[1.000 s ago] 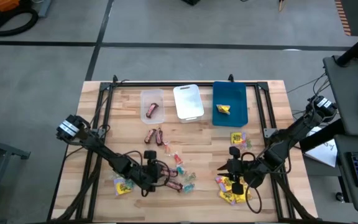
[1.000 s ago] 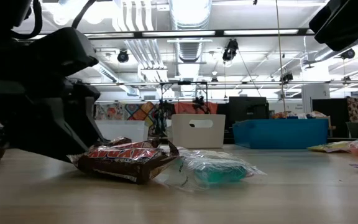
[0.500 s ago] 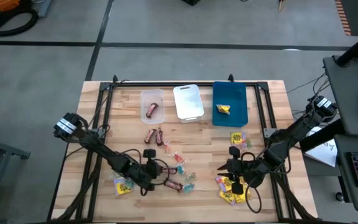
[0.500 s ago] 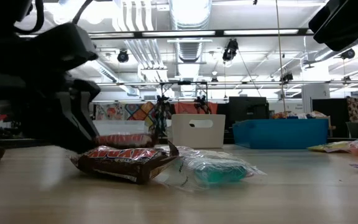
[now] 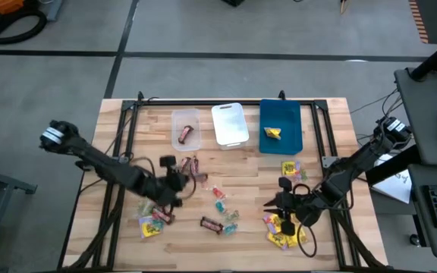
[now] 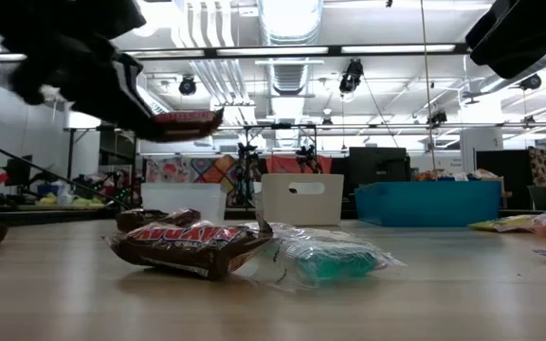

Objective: Sort candy
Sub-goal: Put the bottom center brown candy bar into the transparent bin

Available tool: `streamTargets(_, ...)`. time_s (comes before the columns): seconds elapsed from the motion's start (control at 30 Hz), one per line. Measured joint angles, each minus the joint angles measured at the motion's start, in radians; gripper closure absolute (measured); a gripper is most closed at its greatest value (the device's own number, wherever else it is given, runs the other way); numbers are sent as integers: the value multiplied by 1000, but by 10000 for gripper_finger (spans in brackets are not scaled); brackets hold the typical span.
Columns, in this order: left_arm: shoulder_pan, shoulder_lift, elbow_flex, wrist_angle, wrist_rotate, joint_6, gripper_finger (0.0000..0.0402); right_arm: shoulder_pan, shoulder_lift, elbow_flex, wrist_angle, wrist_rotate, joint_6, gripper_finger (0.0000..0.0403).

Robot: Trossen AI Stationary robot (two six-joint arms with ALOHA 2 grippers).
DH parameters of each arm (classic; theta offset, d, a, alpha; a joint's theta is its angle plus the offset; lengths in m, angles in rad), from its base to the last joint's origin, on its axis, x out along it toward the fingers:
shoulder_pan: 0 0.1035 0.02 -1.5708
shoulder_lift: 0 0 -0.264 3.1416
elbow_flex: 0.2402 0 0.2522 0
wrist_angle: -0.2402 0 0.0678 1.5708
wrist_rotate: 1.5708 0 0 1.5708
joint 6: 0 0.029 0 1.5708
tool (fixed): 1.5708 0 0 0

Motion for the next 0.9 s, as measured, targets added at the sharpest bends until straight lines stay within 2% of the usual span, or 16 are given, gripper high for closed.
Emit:
streamTargets(0.23,269,-101,0,-19,13,190,365,-36,0,0,-1,-3,-5,354)
streamTargets(0.33,407,-119,0,-17,85,297,365,-42,0,0,-1,-3,-5,359)
streamTargets(0.53,693,-120,0,-17,294,481,365,-42,0,0,-1,-6,-7,359)
streamTargets(0.73,950,-66,0,25,467,592,365,-42,0,0,-1,-5,-7,359)
streamTargets(0.9,1067,8,18,73,499,596,365,-42,0,0,-1,-5,-4,360)
